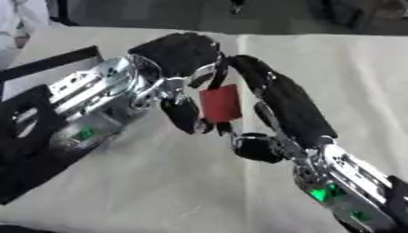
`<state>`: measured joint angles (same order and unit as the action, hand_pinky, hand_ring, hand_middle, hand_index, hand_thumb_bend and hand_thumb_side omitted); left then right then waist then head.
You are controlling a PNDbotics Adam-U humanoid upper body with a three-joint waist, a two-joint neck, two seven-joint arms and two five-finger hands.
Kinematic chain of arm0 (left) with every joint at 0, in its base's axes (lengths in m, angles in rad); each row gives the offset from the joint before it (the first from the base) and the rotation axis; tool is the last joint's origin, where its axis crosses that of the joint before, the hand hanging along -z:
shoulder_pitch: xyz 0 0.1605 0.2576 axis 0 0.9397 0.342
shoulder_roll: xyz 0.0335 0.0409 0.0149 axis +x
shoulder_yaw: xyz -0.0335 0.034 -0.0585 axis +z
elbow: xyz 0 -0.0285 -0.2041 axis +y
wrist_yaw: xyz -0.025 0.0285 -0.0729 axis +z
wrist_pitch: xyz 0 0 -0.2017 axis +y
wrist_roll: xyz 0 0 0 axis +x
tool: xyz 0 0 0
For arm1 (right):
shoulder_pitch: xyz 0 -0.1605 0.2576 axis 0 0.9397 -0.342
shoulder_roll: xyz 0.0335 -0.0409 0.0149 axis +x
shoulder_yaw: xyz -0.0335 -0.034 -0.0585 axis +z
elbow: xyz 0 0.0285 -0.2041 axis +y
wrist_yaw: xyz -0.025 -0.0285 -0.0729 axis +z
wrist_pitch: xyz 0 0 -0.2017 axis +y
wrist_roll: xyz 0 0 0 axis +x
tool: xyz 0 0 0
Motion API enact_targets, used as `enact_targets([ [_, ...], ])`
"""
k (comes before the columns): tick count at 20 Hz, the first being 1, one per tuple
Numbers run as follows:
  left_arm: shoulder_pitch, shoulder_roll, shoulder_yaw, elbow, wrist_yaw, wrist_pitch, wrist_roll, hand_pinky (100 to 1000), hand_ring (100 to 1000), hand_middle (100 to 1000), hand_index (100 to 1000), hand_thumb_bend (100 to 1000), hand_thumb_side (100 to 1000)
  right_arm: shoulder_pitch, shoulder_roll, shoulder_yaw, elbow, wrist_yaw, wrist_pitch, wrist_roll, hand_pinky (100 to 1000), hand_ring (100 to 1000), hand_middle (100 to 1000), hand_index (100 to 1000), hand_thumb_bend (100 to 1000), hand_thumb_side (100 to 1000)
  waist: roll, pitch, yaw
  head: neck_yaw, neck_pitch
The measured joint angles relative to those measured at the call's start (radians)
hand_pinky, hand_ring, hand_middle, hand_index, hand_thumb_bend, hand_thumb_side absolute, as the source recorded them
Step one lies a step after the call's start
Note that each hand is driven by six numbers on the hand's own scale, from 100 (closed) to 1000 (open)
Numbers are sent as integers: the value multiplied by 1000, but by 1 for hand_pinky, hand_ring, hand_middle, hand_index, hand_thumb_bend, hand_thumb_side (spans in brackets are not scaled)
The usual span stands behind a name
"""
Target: Pick up the objects with one hand, pass them to the other hand, and then place them into the box on the other side of the table.
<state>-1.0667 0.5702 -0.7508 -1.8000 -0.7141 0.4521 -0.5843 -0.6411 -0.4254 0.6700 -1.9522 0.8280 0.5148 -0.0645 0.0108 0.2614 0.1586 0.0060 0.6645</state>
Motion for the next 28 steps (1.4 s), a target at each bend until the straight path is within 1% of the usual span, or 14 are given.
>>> enact_targets([
  [6, 17, 14, 5, 14, -9, -4, 44, 602, 387, 236, 377, 210, 100, -1, 0, -4, -12, 5, -3, 12, 802, 799, 913, 1000, 276, 187, 0, 0, -3, 0, -1],
  [9, 23, 21, 6, 25, -9, -3, 66, 603, 384, 232, 369, 194, 100, -2, -1, -4, -17, 5, -5, 18, 803, 797, 910, 1000, 279, 185, 0, 0, -4, 0, -4],
  [18, 41, 31, 14, 36, 10, 13, 148, 606, 380, 226, 359, 160, 100, -10, -1, -7, -26, 12, -14, 30, 804, 795, 907, 1000, 283, 177, 0, 0, -7, -5, -8],
  [20, 47, 40, 21, 36, 16, 17, 163, 608, 381, 227, 368, 156, 100, -10, -1, -7, -26, 12, -15, 31, 803, 795, 907, 1000, 286, 175, 0, 0, -7, -5, -9],
  [21, 49, 45, 25, 36, 20, 19, 169, 609, 382, 227, 374, 100, 100, -10, -1, -7, -26, 12, -15, 30, 802, 794, 906, 1000, 288, 168, 0, 0, -7, -5, -9],
  [22, 51, 51, 30, 34, 24, 22, 175, 610, 382, 227, 378, 142, 100, -10, -1, -7, -26, 12, -16, 30, 801, 793, 905, 1000, 288, 165, 0, 0, -7, -5, -9],
  [23, 56, 58, 36, 33, 29, 25, 181, 612, 383, 227, 382, 134, 100, -10, -1, -8, -26, 12, -17, 29, 798, 792, 903, 1000, 287, 160, 0, 0, -9, -5, -10],
  [24, 61, 66, 44, 30, 33, 29, 187, 619, 383, 227, 382, 105, 100, -10, -1, -8, -26, 12, -17, 27, 794, 790, 899, 1000, 281, 148, 0, 0, -10, -2, -10],
  [26, 75, 91, 72, 19, 47, 42, 204, 624, 382, 226, 382, 100, 100, -11, -2, -8, -26, 9, -20, 22, 785, 788, 893, 1000, 273, 106, -1, 0, -14, 10, -10],
  [27, 84, 106, 89, 11, 56, 50, 215, 625, 382, 226, 382, 100, 100, -11, -3, -8, -26, 3, -23, 18, 779, 787, 891, 1000, 249, 118, -2, 0, -17, 19, -10],
  [28, 94, 123, 108, 3, 66, 59, 226, 625, 381, 226, 382, 100, 100, -11, -6, -8, -26, -7, -27, 12, 776, 787, 891, 1000, 203, 140, -4, 0, -21, 28, -10],
])
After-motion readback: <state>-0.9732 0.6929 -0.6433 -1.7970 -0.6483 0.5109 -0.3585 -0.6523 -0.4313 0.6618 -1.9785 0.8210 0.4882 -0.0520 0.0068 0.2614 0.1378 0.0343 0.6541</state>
